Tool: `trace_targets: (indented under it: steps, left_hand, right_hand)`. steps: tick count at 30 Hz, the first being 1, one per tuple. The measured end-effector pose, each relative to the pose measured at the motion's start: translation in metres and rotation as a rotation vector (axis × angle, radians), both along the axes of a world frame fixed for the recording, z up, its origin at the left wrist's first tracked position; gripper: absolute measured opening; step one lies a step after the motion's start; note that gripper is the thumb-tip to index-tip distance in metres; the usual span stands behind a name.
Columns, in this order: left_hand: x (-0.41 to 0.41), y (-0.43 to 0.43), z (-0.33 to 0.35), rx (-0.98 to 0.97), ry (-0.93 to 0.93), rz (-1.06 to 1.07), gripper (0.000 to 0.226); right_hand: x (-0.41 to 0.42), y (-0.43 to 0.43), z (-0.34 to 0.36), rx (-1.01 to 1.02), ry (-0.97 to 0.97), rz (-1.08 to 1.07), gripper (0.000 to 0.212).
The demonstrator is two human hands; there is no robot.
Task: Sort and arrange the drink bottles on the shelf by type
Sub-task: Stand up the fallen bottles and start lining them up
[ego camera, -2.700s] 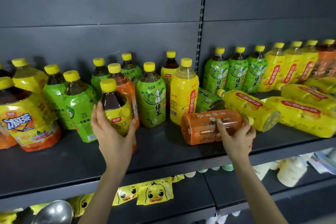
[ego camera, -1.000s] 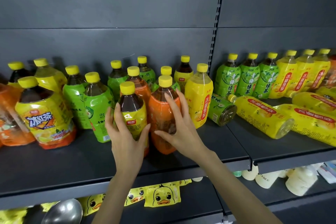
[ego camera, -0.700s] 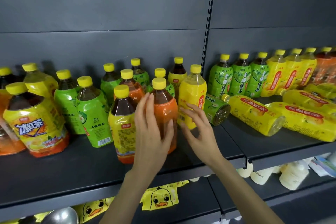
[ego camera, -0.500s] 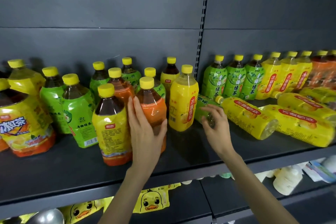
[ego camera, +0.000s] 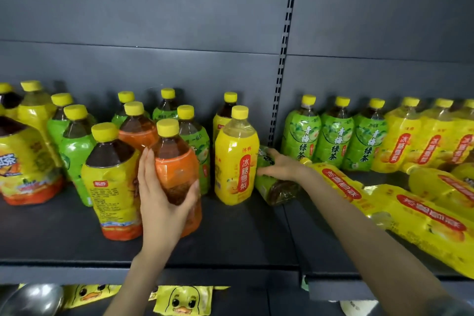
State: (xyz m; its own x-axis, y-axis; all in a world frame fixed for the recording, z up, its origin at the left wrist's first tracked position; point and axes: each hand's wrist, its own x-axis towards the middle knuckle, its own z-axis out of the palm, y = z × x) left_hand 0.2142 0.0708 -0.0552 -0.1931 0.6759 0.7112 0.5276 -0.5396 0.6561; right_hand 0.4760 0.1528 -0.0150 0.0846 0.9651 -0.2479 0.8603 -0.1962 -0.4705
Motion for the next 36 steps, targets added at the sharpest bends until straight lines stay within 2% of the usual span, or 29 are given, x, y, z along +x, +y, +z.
trace_targets:
  steps: [5,9,14,18,27,32,36]
  left_hand:
    - [0.004,-0.001,-0.002,-0.013,-0.007,0.031,0.097]
    - [0.004,-0.002,0.0,-0.018,-0.011,0.031,0.097]
    - [0.005,-0.002,0.0,-0.025,-0.007,0.038,0.096]
    - [0.005,-0.003,0.001,-0.021,0.0,0.048,0.096]
    - [0.011,-0.001,-0.001,-0.013,0.0,0.073,0.095]
    - [0.011,-0.002,0.0,-0.016,0.001,0.065,0.095]
    - [0.012,-0.002,-0.001,-0.007,-0.002,0.059,0.095]
  right_hand:
    - [0.006,0.006,-0.002,0.018,0.105,0.018,0.092]
    - [0.014,0.0,-0.016,0.174,0.223,-0.045,0.088]
    - [0.011,-0.008,-0.028,0.344,0.152,-0.084,0.084]
    - [0.008,-0.027,-0.035,0.5,0.175,-0.211,0.081]
    - [-0.011,-0.081,-0.06,0.921,0.298,-0.355,0.089]
    - [-0.015,-0.097,-0.075,0.984,0.395,-0.275,0.102]
    - [-0.016,-0.104,-0.085,0.94,0.488,-0.194,0.108]
